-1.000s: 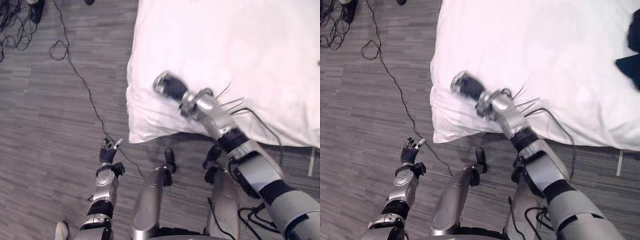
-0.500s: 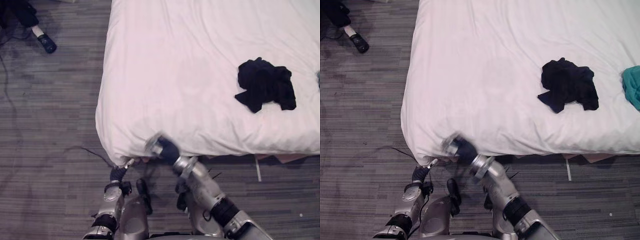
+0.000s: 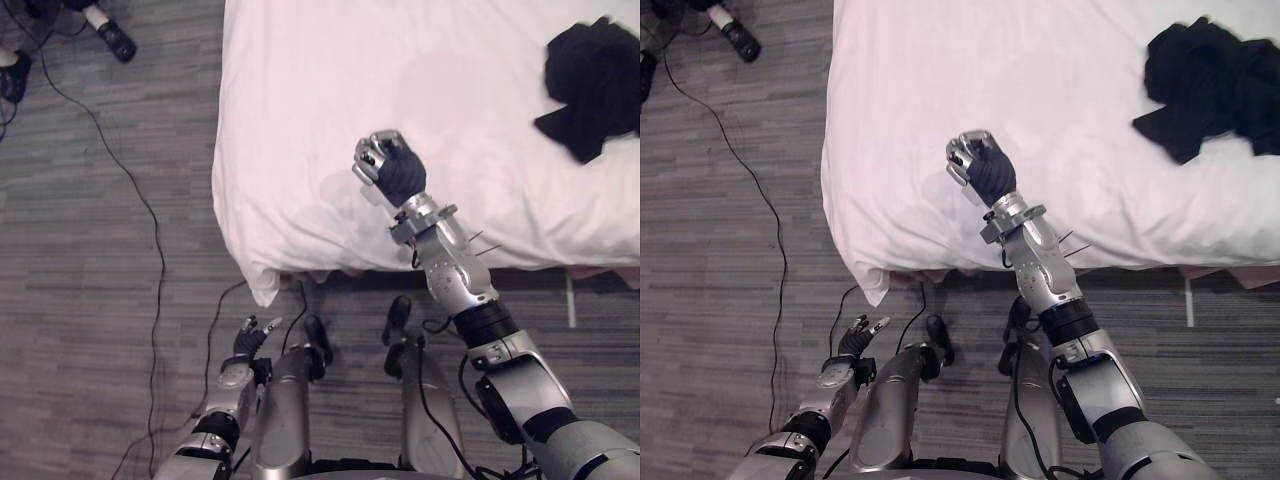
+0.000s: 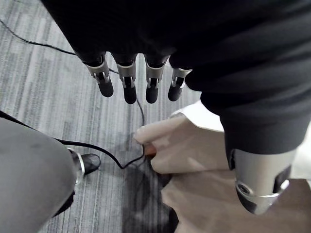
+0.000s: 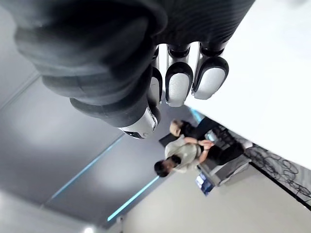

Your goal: Tidy the bed and pick cloth on bed and put in laundry

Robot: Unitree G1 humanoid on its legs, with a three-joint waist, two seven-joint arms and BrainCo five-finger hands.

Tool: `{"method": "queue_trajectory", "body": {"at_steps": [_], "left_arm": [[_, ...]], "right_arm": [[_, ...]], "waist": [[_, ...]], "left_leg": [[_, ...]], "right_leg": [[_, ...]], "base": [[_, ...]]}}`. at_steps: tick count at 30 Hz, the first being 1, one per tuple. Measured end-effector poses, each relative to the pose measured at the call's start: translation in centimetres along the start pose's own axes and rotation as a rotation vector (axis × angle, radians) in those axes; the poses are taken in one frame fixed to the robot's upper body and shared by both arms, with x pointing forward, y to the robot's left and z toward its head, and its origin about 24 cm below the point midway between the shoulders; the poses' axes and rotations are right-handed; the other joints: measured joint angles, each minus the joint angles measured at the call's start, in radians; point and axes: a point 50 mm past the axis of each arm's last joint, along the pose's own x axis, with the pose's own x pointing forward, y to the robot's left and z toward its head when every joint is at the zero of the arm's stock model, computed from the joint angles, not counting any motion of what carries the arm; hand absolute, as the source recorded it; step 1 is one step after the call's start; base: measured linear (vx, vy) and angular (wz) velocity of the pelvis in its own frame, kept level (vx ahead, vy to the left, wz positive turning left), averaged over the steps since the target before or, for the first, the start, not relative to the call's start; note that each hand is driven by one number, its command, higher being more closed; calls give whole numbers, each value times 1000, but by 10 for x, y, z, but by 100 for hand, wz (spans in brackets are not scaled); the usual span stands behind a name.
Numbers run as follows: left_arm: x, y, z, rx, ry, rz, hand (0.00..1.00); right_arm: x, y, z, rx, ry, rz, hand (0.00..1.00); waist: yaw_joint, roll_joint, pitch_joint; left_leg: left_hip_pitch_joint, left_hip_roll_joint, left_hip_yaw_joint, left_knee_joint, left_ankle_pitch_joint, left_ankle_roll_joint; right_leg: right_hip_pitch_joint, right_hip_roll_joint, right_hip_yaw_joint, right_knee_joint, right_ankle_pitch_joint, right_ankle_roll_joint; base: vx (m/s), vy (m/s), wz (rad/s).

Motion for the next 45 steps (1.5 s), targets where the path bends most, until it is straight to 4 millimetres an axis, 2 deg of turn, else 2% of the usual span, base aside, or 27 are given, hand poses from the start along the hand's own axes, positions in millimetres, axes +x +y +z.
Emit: {"method": "queue_trajectory", "body": {"at_steps": [5, 7, 8, 9, 10, 12, 13, 16, 17, 20, 23, 25, 28, 30, 32, 33, 34, 35, 36, 37, 38, 40, 41, 42, 43, 44, 45], "left_arm": [[-4, -8, 5, -59, -70, -32, 0], [-5, -7, 5, -64, -86, -42, 0], [-6, -6, 4, -66, -86, -41, 0], [-7, -4, 2, -67, -91, -39, 0], [-10, -3, -1, -71, -97, -34, 0], [-13, 0, -6, -67, -90, -29, 0], [-16, 5, -12, -42, -85, -19, 0], [-21, 12, -23, -20, -59, 1, 0], [-23, 12, -29, -9, -41, -10, 0], [-24, 2, -31, 35, -38, -56, 0], [-24, -1, -41, 98, 22, -77, 0], [-31, 8, -64, 179, 139, -78, 0], [-42, 22, -93, 288, 295, -69, 0], [-45, 22, -101, 347, 351, -79, 0], [-45, 21, -104, 427, 373, -74, 0], [-45, 21, -103, 445, 377, -59, 0], [-47, 25, -107, 411, 394, -17, 0], [-47, 26, -106, 394, 391, 0, 0], [-47, 26, -104, 354, 385, 27, 0], [-45, 24, -101, 288, 370, 36, 0], [-43, 24, -97, 268, 355, 39, 0], [-41, 23, -93, 251, 329, 36, 0], [-42, 21, -93, 241, 319, 24, 0], [-42, 20, -94, 238, 320, 20, 0], [-44, 17, -98, 228, 335, 13, 0], [-45, 13, -100, 218, 340, 4, 0], [-45, 14, -100, 234, 342, 1, 0]], "right_arm": [[-39, -51, 11, 56, -121, -271, 100], [-83, -87, 18, 94, -201, -452, 100], [-94, -93, 18, 105, -215, -491, 100], [-126, -105, 13, 127, -231, -591, 100], [-166, -116, 4, 152, -223, -720, 100], [-206, -119, -11, 176, -181, -831, 100], [-247, -116, -29, 210, -124, -946, 0], [-319, -98, -69, 291, 4, -1165, 0], [-368, -80, -92, 339, 114, -1330, 0], [-425, -40, -124, 436, 330, -1474, 0], [-435, -22, -144, 499, 464, -1480, 0], [-406, -24, -161, 511, 531, -1354, 0], [-373, -28, -174, 489, 606, -1183, 0], [-369, -28, -175, 473, 610, -1158, 0], [-369, -29, -175, 432, 644, -1146, 0], [-369, -29, -175, 400, 681, -1127, 0], [-365, -27, -176, 351, 720, -1095, 0], [-363, -26, -177, 333, 731, -1074, 0], [-356, -28, -176, 285, 750, -1021, 0], [-349, -37, -173, 198, 795, -949, 0], [-346, -39, -175, 165, 834, -914, 0], [-346, -38, -178, 136, 880, -883, 0], [-345, -37, -178, 121, 890, -869, 0], [-345, -37, -178, 110, 896, -860, 0], [-348, -39, -176, 86, 911, -845, 0], [-351, -40, -175, 81, 930, -849, 0], [-354, -37, -177, 89, 939, -850, 0]], "waist": [[3, -2, 1], [-14, -6, 3], [-18, -7, 3], [-28, -16, 1], [-50, -32, 5], [-58, -39, 4], [-76, -62, -1], [-101, -108, -39], [-116, -129, -73], [-132, -144, -121], [-130, -143, -139], [-128, -147, -151], [-124, -148, -166], [-128, -144, -167], [-133, -136, -174], [-126, -130, -174], [-109, -116, -182], [-98, -116, -192], [-82, -94, -202], [-61, -65, -198], [-45, -61, -200], [-17, -74, -196], [-11, -71, -201], [-11, -68, -205], [-12, -48, -219], [-6, -41, -235], [-14, -56, -244]], "left_leg": [[8, 19, 7, 31, -13, -7], [55, 36, 28, -17, -10, -9], [68, 44, 34, -35, -9, -10], [100, 47, 53, -47, -4, -19], [135, 60, 65, -48, 1, -29], [175, 86, 88, -68, 8, -42], [230, 89, 116, -127, 20, -59], [315, 88, 172, -219, 34, -80], [366, 90, 197, -251, 42, -93], [433, 92, 244, -283, 41, -97], [501, 105, 331, -289, 45, -110], [593, 140, 495, -274, 8, -139], [697, 176, 675, -242, -46, -168], [748, 167, 689, -245, -44, -173], [773, 203, 641, -146, -38, -167], [751, 249, 567, -9, -27, -148], [648, 305, 347, 251, 68, 16], [587, 304, 239, 348, 145, 88], [465, 269, 26, 509, 173, 65], [348, 187, -144, 630, 22, 0], [299, 134, -198, 622, -42, 3], [269, 72, -241, 480, -93, 6], [254, 45, -271, 268, -103, -2], [254, 38, -276, 169, -88, -18], [255, 35, -276, -1, -24, -61], [259, 33, -258, -46, 1, -42], [262, 19, -252, -54, -6, -29]], "right_leg": [[-5, -2, 13, 41, -33, -13], [44, 27, 10, -37, -32, -1], [56, 32, 6, -39, -33, -1], [70, 22, 32, 40, -45, -19], [106, 40, 45, 20, -75, -3], [148, 71, 46, -31, -72, 0], [192, 94, 48, -94, -64, 12], [254, 119, 54, -171, -49, 33], [278, 130, 66, -175, -45, 40], [306, 147, 97, -178, -48, 36], [333, 148, 58, -207, -70, 18], [378, 126, -151, -234, -112, -27], [418, 102, -327, -225, -112, -56], [418, 106, -309, -195, -75, -77], [417, 140, -244, -158, -95, -79], [419, 159, -202, -146, -108, -83], [425, 200, -113, -150, -115, -99], [426, 217, -70, -153, -118, -109], [423, 251, 23, -156, -118, -122], [426, 296, 136, -158, -118, -136], [436, 313, 202, -158, -117, -135], [464, 318, 276, -162, -125, -120], [487, 320, 334, -163, -133, -105], [490, 324, 353, -162, -134, -90], [489, 341, 384, -163, -135, -71], [492, 346, 425, -143, -153, -43], [496, 332, 427, -147, -160, -31]], "base": [[-59, -27, -10], [-19, -9, -35], [30, -15, -32], [77, -51, -18], [76, -65, -20], [100, -84, -48], [130, -67, -72], [141, -21, -61], [187, -6, -53], [148, 22, -43], [81, 60, -73], [75, 116, -185], [85, 71, -206], [84, 23, -142], [67, -6, -117], [47, -93, -166], [47, -93, -186], [90, -36, -228], [102, 97, -259], [122, 177, -295], [98, 181, -261], [126, 173, -215], [150, 179, -212], [164, 191, -208], [160, 223, -165], [193, 224, -130], [249, 229, -63]]}}
